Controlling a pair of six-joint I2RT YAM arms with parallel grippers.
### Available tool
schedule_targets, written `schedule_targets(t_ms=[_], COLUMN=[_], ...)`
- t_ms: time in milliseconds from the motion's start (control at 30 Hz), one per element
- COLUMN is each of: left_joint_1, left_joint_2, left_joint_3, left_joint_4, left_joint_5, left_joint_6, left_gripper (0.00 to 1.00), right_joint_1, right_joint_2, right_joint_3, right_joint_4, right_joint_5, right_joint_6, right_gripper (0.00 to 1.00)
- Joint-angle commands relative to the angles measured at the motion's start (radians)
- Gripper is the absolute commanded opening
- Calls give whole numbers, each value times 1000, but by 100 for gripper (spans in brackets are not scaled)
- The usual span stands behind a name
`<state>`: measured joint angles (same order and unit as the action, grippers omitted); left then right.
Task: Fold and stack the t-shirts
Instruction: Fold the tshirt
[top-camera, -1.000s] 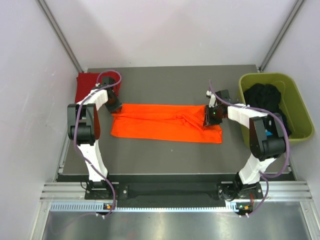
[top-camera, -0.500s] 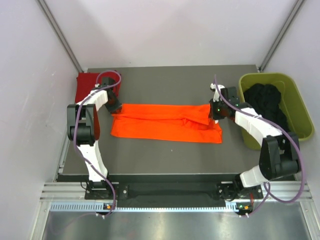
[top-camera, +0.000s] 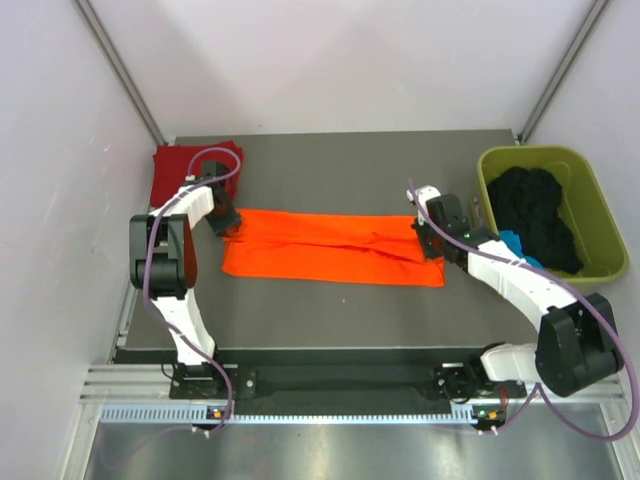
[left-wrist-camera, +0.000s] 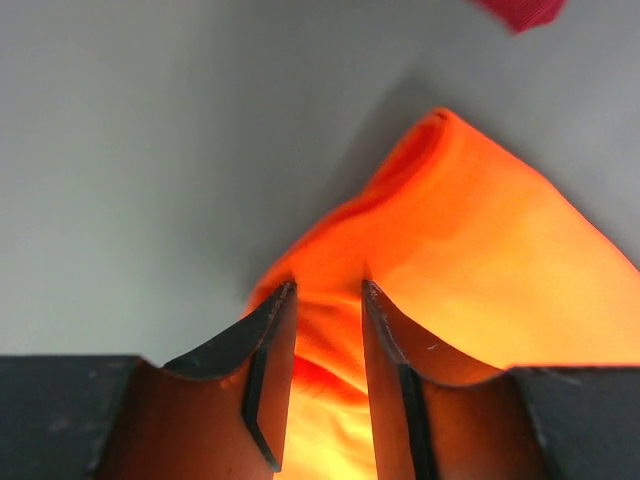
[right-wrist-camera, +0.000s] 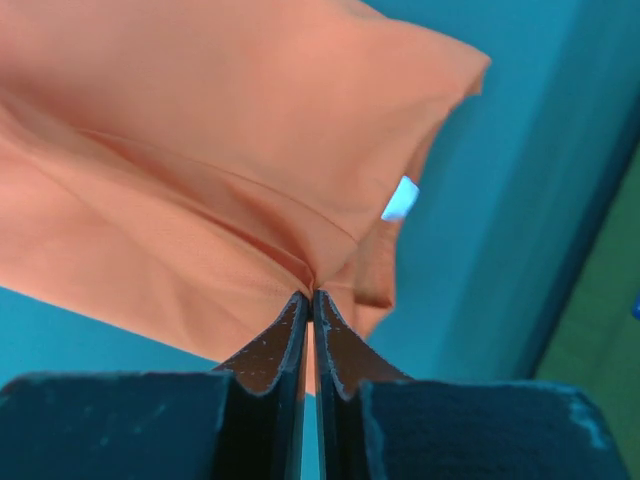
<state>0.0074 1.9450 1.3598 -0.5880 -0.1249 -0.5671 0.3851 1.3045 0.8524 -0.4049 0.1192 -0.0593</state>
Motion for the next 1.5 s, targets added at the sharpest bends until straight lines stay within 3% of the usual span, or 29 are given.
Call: schedule_targets(t_ms=[0, 133, 200, 367, 500, 633, 733, 833, 1167, 1367, 1467], left_joint_1=[6, 5, 5, 0, -4, -4, -3, -4, -3, -4, -4], left_joint_2=[-75, -106, -110, -115, -98, -60, -17, 29, 111, 138, 141], left_joint_3=[-31, -45, -41, -2, 32, 53, 71, 97, 153, 167, 179], left_joint_4=[-47, -24, -26, -12, 7, 49, 51, 33, 27, 19, 13], left_joint_5=[-53, -35, -18, 62, 155, 253, 271, 251, 225, 191, 179], left_joint_6=[-10, 2, 9, 49, 62, 72, 73, 81, 75, 72, 70], left_gripper=[38, 40, 40, 40, 41, 42, 42, 42, 42, 43, 43], right_joint_1=[27, 32, 37, 43, 46, 43, 26, 28, 8, 8, 9], right_joint_2=[-53, -45, -42, -31, -1, 140, 293, 392, 562, 575, 552], right_joint_3=[-45, -70, -41, 69, 141, 223, 353, 434, 565, 565, 541], right_joint_4=[26, 20, 5, -90, -36, 55, -26, -80, -196, -212, -207], right_joint_5=[132, 214, 198, 62, -21, -101, -346, -421, -519, -515, -495], right_joint_6=[-71, -122, -129, -91, -65, -34, -57, -147, -306, -300, -303], right_gripper=[6, 10, 19, 33, 39, 42, 44, 47, 49, 34, 37])
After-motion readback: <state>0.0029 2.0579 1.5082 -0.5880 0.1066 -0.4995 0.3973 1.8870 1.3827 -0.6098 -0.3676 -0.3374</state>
